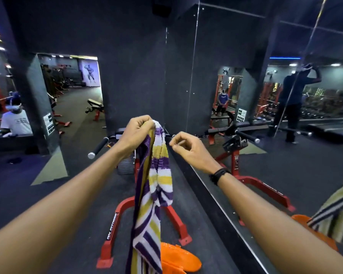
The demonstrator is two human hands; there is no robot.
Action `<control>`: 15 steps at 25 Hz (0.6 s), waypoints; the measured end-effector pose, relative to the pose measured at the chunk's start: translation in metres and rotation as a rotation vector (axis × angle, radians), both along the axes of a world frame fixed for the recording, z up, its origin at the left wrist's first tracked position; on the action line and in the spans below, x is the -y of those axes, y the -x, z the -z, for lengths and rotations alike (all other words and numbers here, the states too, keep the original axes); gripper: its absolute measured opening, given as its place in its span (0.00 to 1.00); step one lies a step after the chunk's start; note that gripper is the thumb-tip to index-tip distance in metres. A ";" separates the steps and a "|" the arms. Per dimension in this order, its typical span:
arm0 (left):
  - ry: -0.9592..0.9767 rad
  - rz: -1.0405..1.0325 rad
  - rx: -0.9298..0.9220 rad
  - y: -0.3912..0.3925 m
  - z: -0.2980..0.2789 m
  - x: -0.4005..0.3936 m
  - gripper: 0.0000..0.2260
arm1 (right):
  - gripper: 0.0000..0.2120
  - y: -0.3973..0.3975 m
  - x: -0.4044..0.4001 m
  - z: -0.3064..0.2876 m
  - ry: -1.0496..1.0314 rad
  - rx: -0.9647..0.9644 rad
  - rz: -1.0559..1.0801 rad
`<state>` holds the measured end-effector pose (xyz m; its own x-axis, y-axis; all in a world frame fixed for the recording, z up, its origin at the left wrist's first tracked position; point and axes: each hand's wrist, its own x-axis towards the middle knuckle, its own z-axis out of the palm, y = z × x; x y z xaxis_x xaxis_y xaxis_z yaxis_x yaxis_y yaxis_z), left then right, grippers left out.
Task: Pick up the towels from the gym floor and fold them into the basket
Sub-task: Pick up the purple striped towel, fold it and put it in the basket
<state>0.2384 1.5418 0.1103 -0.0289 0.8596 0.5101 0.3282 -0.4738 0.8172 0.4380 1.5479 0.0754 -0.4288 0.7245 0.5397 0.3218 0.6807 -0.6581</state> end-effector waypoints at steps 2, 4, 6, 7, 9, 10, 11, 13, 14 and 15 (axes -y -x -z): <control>-0.008 -0.003 -0.029 -0.002 0.003 0.000 0.11 | 0.05 0.019 0.011 0.000 -0.034 0.004 -0.054; -0.018 -0.032 -0.046 0.001 0.004 -0.001 0.11 | 0.12 0.028 0.017 0.008 -0.111 0.102 -0.009; -0.021 -0.071 -0.032 0.006 0.001 0.000 0.12 | 0.19 0.030 0.015 0.018 -0.190 0.278 0.051; -0.015 -0.083 -0.015 0.007 -0.001 0.001 0.13 | 0.20 0.031 0.013 0.023 -0.218 0.360 0.081; -0.002 -0.088 0.043 0.009 -0.005 0.004 0.14 | 0.18 0.035 0.008 0.030 -0.217 0.463 0.134; 0.009 -0.087 0.078 0.008 -0.007 0.005 0.15 | 0.14 0.037 0.006 0.034 -0.196 0.455 0.151; 0.020 -0.084 0.112 0.008 -0.008 0.007 0.15 | 0.10 0.040 0.005 0.038 -0.174 0.391 0.151; 0.025 -0.073 0.144 0.010 -0.009 0.009 0.16 | 0.09 0.040 0.003 0.043 -0.104 0.238 0.158; 0.024 -0.072 0.144 0.013 -0.009 0.010 0.16 | 0.12 0.037 0.001 0.043 -0.059 0.228 0.183; 0.027 -0.077 0.140 0.018 -0.008 0.011 0.15 | 0.16 0.032 -0.002 0.042 -0.015 0.291 0.221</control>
